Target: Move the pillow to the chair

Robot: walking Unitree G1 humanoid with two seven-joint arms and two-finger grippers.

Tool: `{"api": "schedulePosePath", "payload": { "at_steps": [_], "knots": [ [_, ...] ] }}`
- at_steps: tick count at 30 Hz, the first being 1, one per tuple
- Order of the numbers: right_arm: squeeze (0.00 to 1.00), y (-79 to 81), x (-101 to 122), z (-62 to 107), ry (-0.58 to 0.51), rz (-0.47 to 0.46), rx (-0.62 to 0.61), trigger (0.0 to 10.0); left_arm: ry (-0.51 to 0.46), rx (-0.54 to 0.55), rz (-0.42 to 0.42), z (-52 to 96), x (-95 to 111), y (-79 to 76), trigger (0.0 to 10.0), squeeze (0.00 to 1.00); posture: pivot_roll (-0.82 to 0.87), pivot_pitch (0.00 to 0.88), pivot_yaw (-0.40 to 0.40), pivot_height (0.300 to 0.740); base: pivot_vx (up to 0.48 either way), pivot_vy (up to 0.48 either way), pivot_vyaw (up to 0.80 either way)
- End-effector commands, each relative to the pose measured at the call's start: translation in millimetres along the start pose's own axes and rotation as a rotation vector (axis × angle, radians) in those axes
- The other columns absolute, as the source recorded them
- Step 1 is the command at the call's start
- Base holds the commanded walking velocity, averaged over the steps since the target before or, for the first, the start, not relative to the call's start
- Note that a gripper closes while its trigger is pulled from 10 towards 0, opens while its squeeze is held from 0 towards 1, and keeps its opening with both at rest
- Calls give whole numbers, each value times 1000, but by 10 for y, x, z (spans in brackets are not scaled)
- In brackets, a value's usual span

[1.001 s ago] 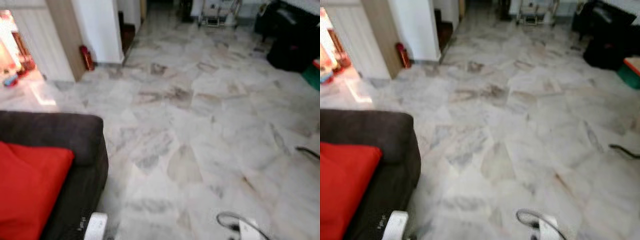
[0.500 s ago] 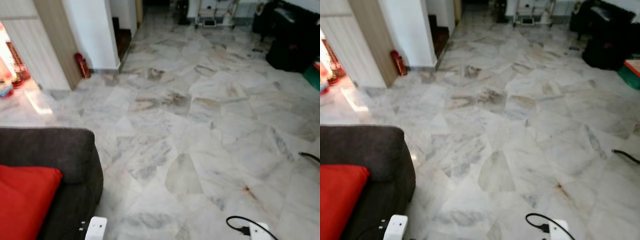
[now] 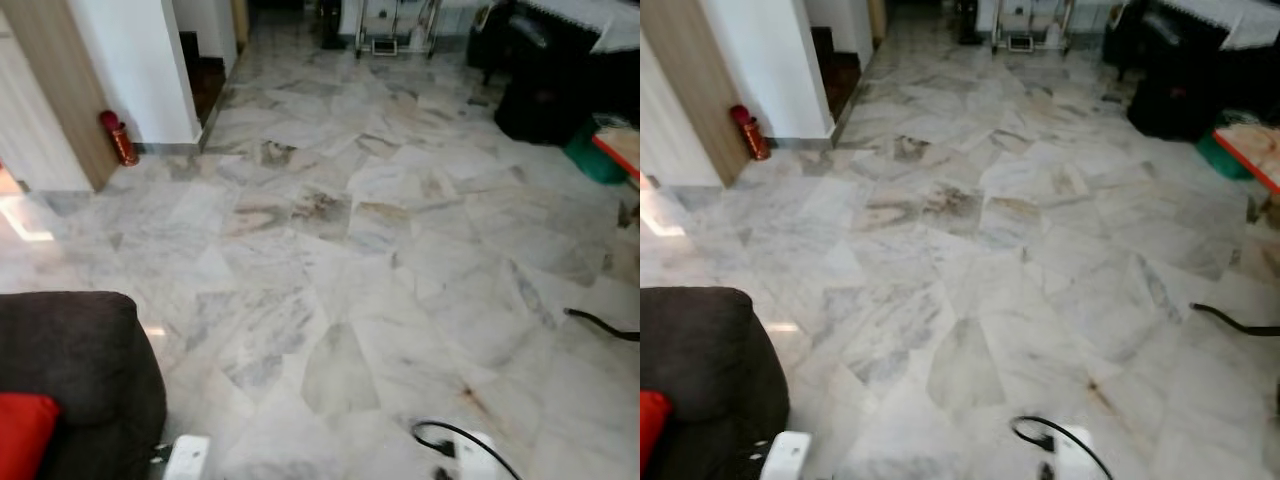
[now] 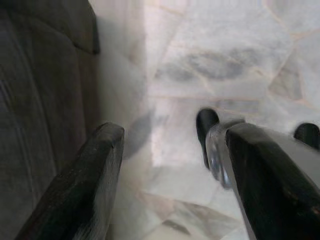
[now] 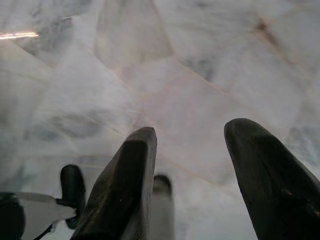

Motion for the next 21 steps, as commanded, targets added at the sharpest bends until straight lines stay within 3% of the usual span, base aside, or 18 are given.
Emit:
{"api": "schedulePosePath", "payload": {
  "at_steps": [1, 4, 9, 15, 21],
  "knots": [
    [0, -168, -37, 18, 15, -5, -49, 10000, -13, -15, -7, -8, 56, -62, 10000, 0, -58, 0, -3, 740, 266, 0, 0],
    [0, -306, -89, 47, 23, -7, -63, 10000, -13, -14, -6, -8, 55, -59, 10000, 0, -57, 0, -3, 740, 262, 0, 0],
    [0, -408, -121, 68, 31, -5, -80, 10000, -13, -13, -8, -8, 54, -48, 10000, 0, -58, 0, -2, 740, 266, 0, 0],
    [0, -310, -109, 52, 27, 4, -58, 10000, -13, -11, -8, -8, 54, -41, 10000, 0, -57, 0, -2, 740, 263, 0, 0],
    [0, -332, -111, 55, 30, 9, -64, 10000, -13, -11, -7, -8, 52, -40, 10000, 0, -56, 0, -3, 740, 261, 0, 581]
  ]
}}
Point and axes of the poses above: a point about 5 cm out from each wrist's last joint towards the gripper, its own z axis pointing back from the gripper into the wrist, its own x axis along the axis of the wrist's last joint, y = z × x, the point moved 3 cm from there along -z, pointing out of the wrist towards the gripper, and after that the axes turned 12 degrees about -z, right-handed, at the moved point
